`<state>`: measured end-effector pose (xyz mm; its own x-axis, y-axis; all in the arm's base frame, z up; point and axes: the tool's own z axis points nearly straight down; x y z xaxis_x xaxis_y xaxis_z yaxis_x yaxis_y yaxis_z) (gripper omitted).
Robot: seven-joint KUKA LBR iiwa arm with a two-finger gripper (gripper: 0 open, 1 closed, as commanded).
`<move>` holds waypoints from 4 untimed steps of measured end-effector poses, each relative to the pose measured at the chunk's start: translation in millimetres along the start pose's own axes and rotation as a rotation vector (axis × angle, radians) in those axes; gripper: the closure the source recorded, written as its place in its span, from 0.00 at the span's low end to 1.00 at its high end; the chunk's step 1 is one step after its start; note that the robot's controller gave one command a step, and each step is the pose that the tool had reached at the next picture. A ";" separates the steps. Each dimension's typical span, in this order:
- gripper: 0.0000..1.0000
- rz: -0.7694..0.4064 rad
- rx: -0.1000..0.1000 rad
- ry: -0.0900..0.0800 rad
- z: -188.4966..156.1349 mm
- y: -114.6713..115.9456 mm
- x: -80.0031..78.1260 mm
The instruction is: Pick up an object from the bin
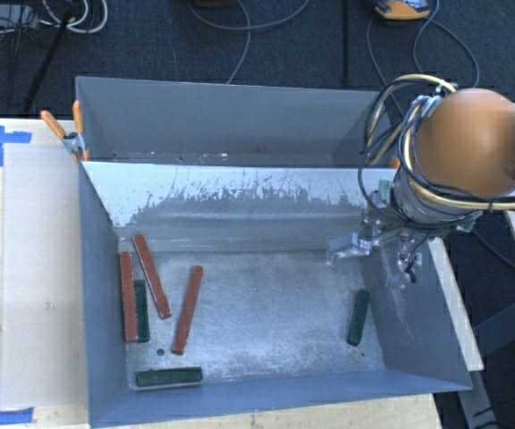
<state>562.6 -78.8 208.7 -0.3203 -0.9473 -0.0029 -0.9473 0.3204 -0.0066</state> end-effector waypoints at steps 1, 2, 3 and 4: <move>0.00 -0.294 -0.017 0.002 72.8 63.1 53.7; 0.00 -0.262 -0.007 -0.007 136.6 33.7 64.3; 1.00 -0.259 -0.005 -0.008 136.8 34.3 65.0; 1.00 -0.233 -0.001 0.000 -21.1 30.0 43.3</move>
Offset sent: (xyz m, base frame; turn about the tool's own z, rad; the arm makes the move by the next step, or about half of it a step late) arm -0.0742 -0.0310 -0.0705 -0.2973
